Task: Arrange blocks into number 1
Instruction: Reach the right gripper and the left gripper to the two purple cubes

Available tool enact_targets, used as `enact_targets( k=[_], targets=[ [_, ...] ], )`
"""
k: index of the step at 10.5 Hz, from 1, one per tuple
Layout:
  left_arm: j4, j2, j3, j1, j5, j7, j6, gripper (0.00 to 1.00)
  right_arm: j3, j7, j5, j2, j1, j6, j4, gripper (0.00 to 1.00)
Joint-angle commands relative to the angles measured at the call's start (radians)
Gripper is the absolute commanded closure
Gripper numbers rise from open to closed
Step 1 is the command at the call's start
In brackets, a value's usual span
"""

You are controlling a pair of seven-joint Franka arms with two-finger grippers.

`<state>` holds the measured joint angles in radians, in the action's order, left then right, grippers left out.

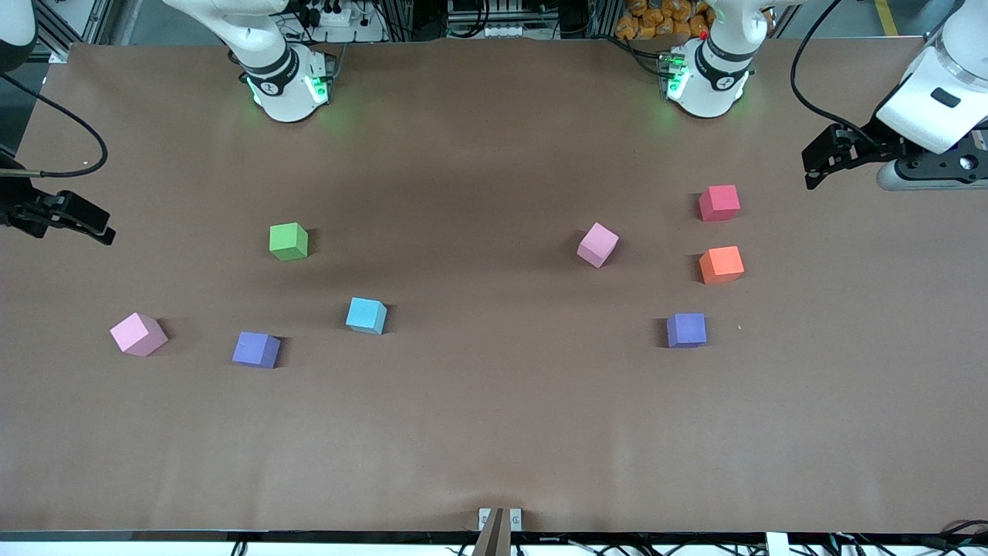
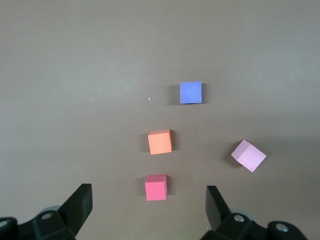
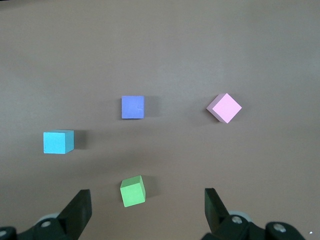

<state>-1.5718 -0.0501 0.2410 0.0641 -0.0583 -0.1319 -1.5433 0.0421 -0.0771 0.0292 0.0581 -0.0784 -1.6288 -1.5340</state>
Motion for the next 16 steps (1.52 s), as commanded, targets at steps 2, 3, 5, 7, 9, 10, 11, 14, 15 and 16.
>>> enact_targets(
  k=[2,3,5,7,9,10,11,14,15,16],
  targets=[
    [0.016,0.001,0.003,-0.006,-0.008,0.006,0.020,0.00,0.009,0.007,0.005,-0.021,-0.014,-0.003,-0.023,0.00],
    [0.016,0.024,0.006,-0.009,-0.014,0.003,0.020,0.00,0.009,0.007,0.005,-0.020,-0.014,-0.003,-0.023,0.00],
    [0.010,0.109,0.008,-0.007,-0.025,0.000,0.014,0.00,0.007,0.005,0.005,-0.015,-0.012,-0.005,-0.032,0.00],
    [0.003,0.192,0.009,-0.007,-0.022,0.000,-0.042,0.00,0.009,-0.007,0.001,0.028,-0.006,-0.038,-0.067,0.00],
    [-0.007,0.295,0.009,-0.010,-0.020,-0.008,-0.130,0.00,0.009,-0.015,-0.005,0.121,0.002,-0.107,-0.087,0.00],
    [-0.014,0.340,0.009,-0.012,-0.021,-0.044,-0.179,0.00,0.009,-0.053,-0.044,0.174,0.002,-0.146,-0.089,0.00],
    [-0.026,0.378,0.009,-0.018,-0.023,-0.081,-0.242,0.00,0.009,-0.061,-0.061,0.211,0.002,-0.166,-0.089,0.00],
    [-0.144,0.450,0.009,-0.067,-0.087,-0.216,-0.472,0.00,0.009,-0.078,-0.063,0.304,0.017,-0.259,-0.087,0.00],
    [-0.186,0.470,0.009,-0.081,-0.119,-0.260,-0.526,0.00,0.009,-0.093,-0.065,0.337,0.023,-0.294,-0.086,0.00],
    [-0.195,0.498,0.009,-0.081,-0.129,-0.279,-0.567,0.00,0.009,-0.124,-0.065,0.374,0.034,-0.334,-0.086,0.00]
  ],
)
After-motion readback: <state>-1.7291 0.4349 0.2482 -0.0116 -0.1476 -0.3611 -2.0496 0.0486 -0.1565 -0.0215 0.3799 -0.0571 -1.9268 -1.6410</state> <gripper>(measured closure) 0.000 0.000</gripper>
